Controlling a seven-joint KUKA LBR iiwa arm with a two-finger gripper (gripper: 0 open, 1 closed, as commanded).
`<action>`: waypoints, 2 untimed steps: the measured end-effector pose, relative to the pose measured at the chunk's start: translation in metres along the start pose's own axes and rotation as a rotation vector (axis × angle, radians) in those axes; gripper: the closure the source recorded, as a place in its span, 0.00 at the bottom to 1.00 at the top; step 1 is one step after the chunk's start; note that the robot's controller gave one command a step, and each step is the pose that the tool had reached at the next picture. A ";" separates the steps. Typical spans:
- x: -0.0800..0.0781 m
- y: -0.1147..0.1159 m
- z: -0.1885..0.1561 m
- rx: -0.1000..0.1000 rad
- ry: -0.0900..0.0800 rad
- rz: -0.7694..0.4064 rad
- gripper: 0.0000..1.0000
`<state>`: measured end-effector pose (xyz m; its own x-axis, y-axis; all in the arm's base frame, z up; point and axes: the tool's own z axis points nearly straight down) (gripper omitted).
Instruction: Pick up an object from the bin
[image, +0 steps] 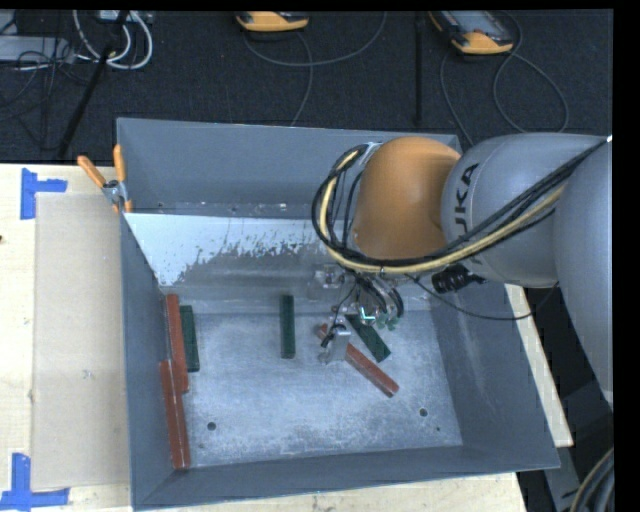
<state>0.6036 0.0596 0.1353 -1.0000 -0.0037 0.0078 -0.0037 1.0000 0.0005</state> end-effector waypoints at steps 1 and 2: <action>0.004 -0.053 0.034 0.002 -0.003 0.092 0.00; 0.011 -0.113 0.067 0.001 -0.007 0.164 0.00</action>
Offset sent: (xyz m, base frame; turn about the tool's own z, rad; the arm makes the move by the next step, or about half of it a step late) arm -0.0029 -0.0509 -0.0315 0.0877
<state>0.5927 -0.0534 0.0687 -0.9872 0.1594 0.0008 0.1594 0.9872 -0.0008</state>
